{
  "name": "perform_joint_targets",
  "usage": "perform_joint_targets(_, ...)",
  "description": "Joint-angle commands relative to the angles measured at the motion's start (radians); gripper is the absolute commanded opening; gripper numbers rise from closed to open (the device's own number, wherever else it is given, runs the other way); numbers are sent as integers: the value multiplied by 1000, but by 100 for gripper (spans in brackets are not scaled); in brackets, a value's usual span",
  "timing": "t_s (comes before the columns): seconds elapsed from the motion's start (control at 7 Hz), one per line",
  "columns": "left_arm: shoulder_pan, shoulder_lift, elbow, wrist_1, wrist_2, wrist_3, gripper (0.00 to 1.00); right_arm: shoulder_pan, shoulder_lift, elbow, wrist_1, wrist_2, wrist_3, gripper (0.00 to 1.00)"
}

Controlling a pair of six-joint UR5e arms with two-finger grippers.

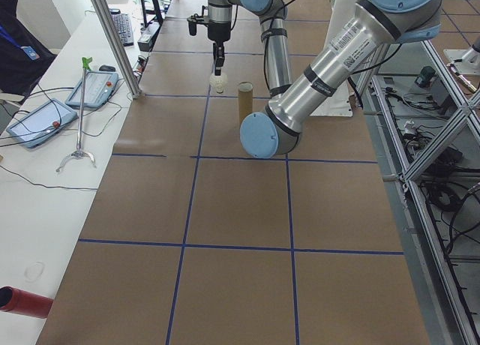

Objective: Collect badminton balls into bucket

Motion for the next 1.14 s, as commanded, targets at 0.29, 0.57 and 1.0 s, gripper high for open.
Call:
perform_joint_targets(0.29,254,-207,167,42,127,-358,0,0,0,0,0,0,0,100)
perform_joint_targets(0.57,314,-209,195,41,155,-418,0,0,0,0,0,0,0,100)
perform_joint_targets(1.0,316,-183,200,42,160,-418,0,0,0,0,0,0,0,100)
